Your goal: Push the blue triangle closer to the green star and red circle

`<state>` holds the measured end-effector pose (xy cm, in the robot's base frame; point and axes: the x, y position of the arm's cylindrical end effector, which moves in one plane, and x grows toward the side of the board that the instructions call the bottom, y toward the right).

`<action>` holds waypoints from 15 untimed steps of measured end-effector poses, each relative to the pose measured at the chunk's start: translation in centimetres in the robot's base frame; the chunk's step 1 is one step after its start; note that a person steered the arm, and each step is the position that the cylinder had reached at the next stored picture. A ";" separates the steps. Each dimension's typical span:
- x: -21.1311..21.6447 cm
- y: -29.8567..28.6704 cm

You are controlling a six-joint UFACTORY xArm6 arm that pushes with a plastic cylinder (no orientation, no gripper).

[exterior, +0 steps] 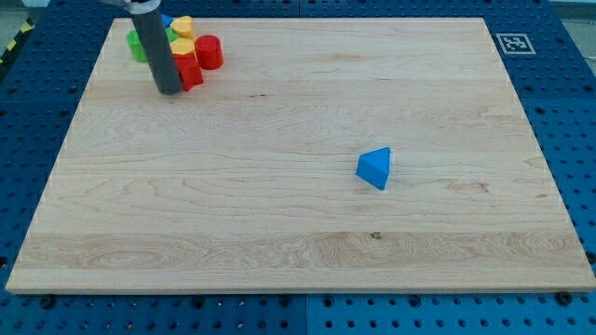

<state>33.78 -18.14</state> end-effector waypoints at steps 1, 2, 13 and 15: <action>2.2 1.7; 10.8 7.3; 11.6 7.7; 9.7 1.7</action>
<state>43.45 -16.41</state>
